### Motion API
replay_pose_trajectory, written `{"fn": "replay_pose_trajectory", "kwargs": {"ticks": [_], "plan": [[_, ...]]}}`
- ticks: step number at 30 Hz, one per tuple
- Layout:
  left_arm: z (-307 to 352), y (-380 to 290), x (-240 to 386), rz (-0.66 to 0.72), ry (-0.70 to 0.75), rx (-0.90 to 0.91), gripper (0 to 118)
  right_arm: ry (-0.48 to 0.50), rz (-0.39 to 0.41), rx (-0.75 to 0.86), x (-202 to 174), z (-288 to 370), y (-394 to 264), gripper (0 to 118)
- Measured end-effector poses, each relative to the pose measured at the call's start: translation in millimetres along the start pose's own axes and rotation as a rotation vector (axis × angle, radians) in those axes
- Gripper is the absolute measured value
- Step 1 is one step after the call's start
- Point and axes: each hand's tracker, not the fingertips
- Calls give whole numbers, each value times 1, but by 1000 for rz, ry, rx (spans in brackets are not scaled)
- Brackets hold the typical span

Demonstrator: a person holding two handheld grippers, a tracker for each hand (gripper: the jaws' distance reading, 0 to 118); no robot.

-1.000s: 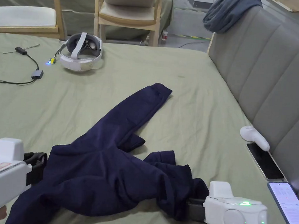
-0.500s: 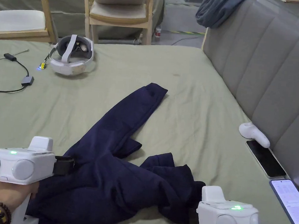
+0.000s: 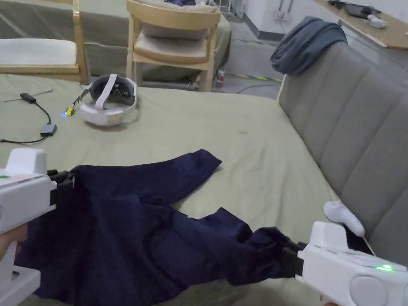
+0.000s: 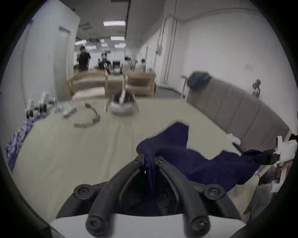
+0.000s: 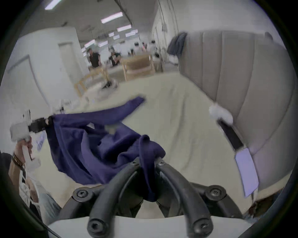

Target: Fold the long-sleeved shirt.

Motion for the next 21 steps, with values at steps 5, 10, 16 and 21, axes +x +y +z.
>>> {"fn": "replay_pose_trajectory", "kwargs": {"ticks": [5, 10, 16, 21], "plan": [[48, 83, -1, 16, 50, 235, 13, 7, 76, 227, -21, 29, 110, 10], [67, 173, -6, 16, 86, 363, 13, -3, 106, 372, -30, 37, 219, 10], [56, 284, -18, 15, 122, 433, 13, -7, 90, 510, -50, 57, 349, 10], [62, 342, -9, -14, 119, 518, 13, -61, 83, 563, -59, 73, 431, 10]]}}
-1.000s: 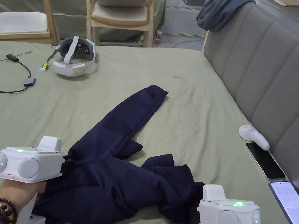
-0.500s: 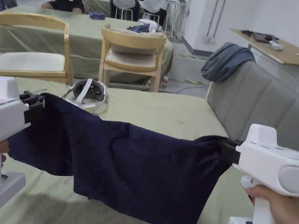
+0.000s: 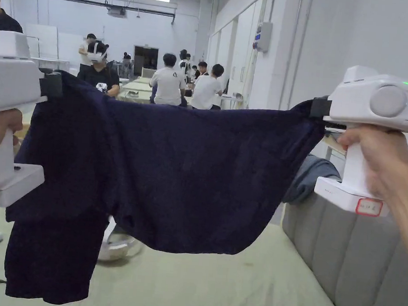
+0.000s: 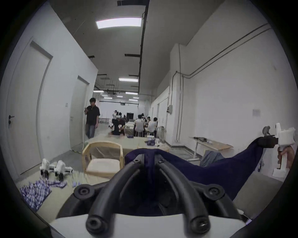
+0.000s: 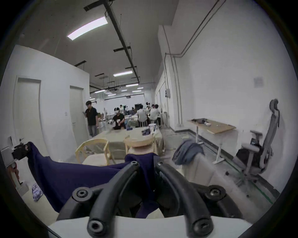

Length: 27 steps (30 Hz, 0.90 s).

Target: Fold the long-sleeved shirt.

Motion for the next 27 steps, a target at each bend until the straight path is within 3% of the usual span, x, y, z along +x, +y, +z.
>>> {"fn": "replay_pose_trajectory", "kwargs": {"ticks": [3, 8, 22, 27], "plan": [[-3, 13, 13, -55, 8, 27, 13, -30, 24, 28, -3, -5, 24, 10], [-9, -10, 14, -20, 10, -3, 13, -37, 20, 6, -3, -1, -6, 10], [-5, -296, 3, 92, 37, -485, 13, -62, -120, -494, 43, -60, -309, 10], [64, -322, 11, 63, 5, -458, 13, -5, -54, -404, 43, 11, -343, 10]]}}
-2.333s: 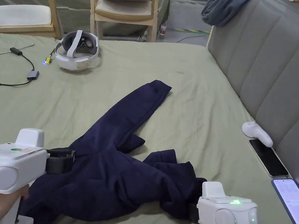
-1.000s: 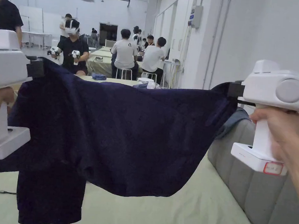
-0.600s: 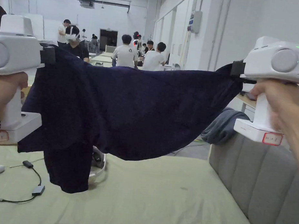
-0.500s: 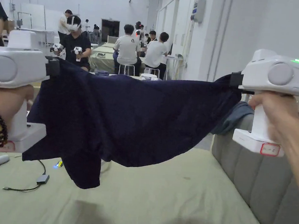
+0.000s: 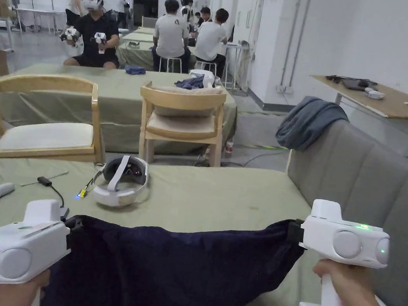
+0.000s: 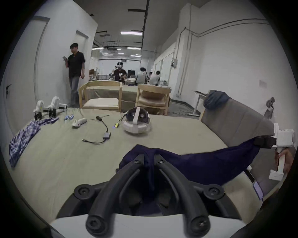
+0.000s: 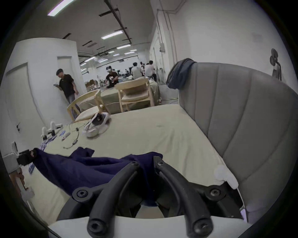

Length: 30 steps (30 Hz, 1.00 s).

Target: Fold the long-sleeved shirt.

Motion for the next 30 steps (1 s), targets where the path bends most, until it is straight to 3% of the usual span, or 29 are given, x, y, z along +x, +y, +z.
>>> {"fn": "replay_pose_trajectory", "kwargs": {"ticks": [4, 8, 12, 14, 15, 16, 17, 18, 19, 20, 21, 23, 26, 27, 28, 30], "plan": [[75, -56, 3, -64, -6, 12, 13, 21, 61, -43, 6, 69, -71, 10], [130, -123, -2, -100, 24, -112, 13, 18, 19, -214, 23, 119, -164, 10], [125, -177, -8, -132, 18, -347, 13, -17, 88, -473, 35, 102, -234, 10], [114, -190, -12, -103, 23, -386, 13, -35, 84, -556, 33, 84, -255, 10], [109, -196, -17, -96, 32, -370, 16, -45, 103, -563, 32, 77, -259, 11], [109, -194, -19, -92, 33, -367, 27, -33, 105, -560, 31, 73, -258, 14], [111, -188, -21, -73, 29, -372, 49, -35, 102, -569, 22, 81, -247, 31], [114, -182, -25, -20, 13, -371, 91, -50, 108, -561, 17, 84, -239, 75], [121, -181, -22, -1, 19, -363, 111, -71, 119, -523, 13, 89, -232, 106], [129, -175, -24, 15, 13, -336, 107, -81, 131, -466, 10, 95, -222, 118], [147, -167, -24, 21, -6, -266, 103, -66, 129, -409, 8, 104, -211, 118], [163, -152, -15, 27, -9, -252, 102, -36, 112, -329, 3, 115, -189, 106], [182, -132, -12, 27, 2, -214, 86, -1, 97, -309, -1, 121, -168, 87], [169, -127, -23, 21, -7, -196, 44, -3, 108, -297, -6, 120, -166, 35], [166, -125, -22, 11, 6, -190, 5, -18, 122, -289, -10, 118, -166, 0], [161, -118, -21, 9, 8, -193, 3, 3, 137, -297, -18, 117, -167, 0]]}}
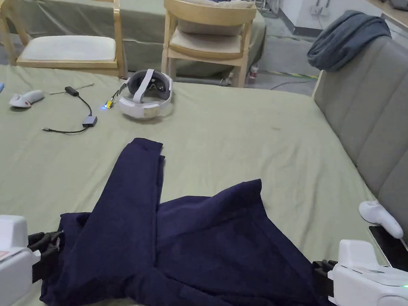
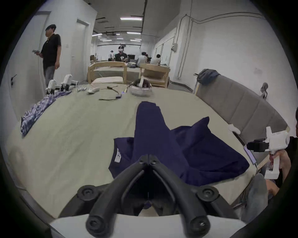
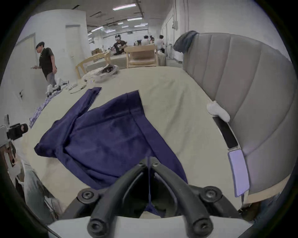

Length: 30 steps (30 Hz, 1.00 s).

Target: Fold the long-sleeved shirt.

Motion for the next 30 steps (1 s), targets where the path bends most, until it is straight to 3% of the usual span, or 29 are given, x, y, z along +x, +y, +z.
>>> {"fn": "replay_pose_trajectory", "kwargs": {"ticks": [4, 5, 7, 8, 9, 11, 16, 19, 20, 21, 23, 24, 28, 30], "plan": [[-23, 16, -4, -16, -22, 8, 6, 55, -6, -25, -12, -4, -7, 0], [-32, 23, -5, -28, -4, 18, 19, 68, 5, -39, -15, -6, -9, 0], [-59, 36, -12, -29, 17, -18, 79, 75, 19, -58, -9, -15, -15, 0], [-76, 41, -16, -26, 30, -61, 102, 76, 24, -66, -9, -16, -18, 0], [-89, 42, -19, -23, 31, -79, 110, 76, 24, -71, -9, -17, -20, 0], [-106, 52, -26, -14, 2, -51, 104, 80, 22, -89, -10, -17, -22, 0], [-208, 99, -11, 49, -76, -120, 104, 66, 21, -123, -4, -24, -37, 0], [-279, 112, 3, 8, -36, -196, 100, 63, 16, -143, -5, -18, -42, 0], [-296, 110, 5, -3, -12, -220, 94, 59, 8, -147, -4, -16, -44, 0], [-311, 108, 9, -12, 22, -237, 78, 57, 2, -151, -2, -15, -46, 0], [-334, 99, 17, -39, 132, -313, 18, 52, -8, -160, -1, -10, -47, 0], [-339, 95, 20, -55, 174, -336, 8, 46, -8, -162, 0, -8, -48, 0], [-311, 87, 33, -53, 182, -231, 6, 28, 2, -168, 8, -8, -49, 0], [-281, 97, 30, -34, 118, -168, 5, 28, 1, -165, 9, -9, -48, 0]]}}
